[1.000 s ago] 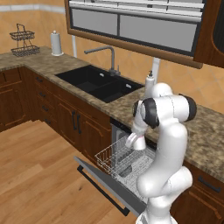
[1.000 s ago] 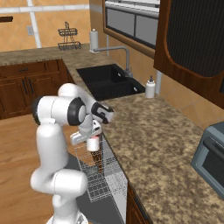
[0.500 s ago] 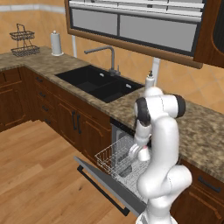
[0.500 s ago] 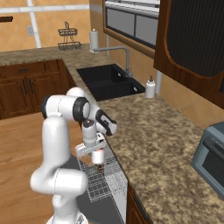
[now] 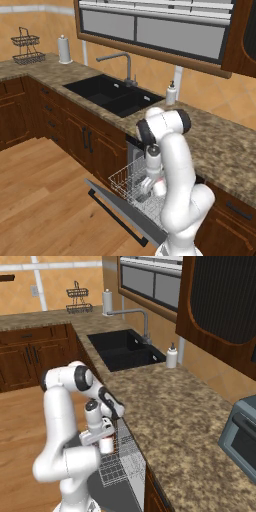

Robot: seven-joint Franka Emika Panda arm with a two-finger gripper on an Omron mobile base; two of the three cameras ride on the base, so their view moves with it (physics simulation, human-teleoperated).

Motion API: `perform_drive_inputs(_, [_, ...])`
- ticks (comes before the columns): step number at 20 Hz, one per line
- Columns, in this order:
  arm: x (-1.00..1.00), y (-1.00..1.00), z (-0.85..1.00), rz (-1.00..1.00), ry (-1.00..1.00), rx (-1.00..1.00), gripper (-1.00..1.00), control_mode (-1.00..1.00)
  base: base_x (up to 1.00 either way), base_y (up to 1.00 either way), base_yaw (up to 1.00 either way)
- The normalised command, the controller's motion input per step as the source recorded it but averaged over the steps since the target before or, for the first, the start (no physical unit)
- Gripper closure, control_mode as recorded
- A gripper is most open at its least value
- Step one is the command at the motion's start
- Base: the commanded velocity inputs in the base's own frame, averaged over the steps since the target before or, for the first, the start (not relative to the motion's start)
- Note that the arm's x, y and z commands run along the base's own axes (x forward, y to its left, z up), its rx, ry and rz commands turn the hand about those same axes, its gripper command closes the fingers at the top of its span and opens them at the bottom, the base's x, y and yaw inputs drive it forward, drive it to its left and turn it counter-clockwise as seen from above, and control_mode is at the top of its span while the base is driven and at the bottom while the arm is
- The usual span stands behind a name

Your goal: Pick up the cup and bowl from the counter, place them in the dishwasher, and close the dishwasher door.

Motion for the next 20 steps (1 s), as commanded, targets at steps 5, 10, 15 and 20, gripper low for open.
perform_drive_inputs(5, [0.10,0.53,-0.27,-0.08,0.06,-0.10,1.00,-1.00,0.00,0.00,0.00])
perform_drive_inputs(10, [0.16,0.04,-0.24,-0.05,0.00,-0.08,1.00,-1.00,0.00,0.00,0.00])
perform_drive_inputs(15, [0.18,-0.04,-0.37,-0.01,0.00,-0.04,1.00,-1.00,0.00,0.00,0.00])
perform_drive_inputs(20, [0.22,-0.34,-0.35,0.00,0.00,0.00,1.00,-1.00,0.00,0.00,0.00])
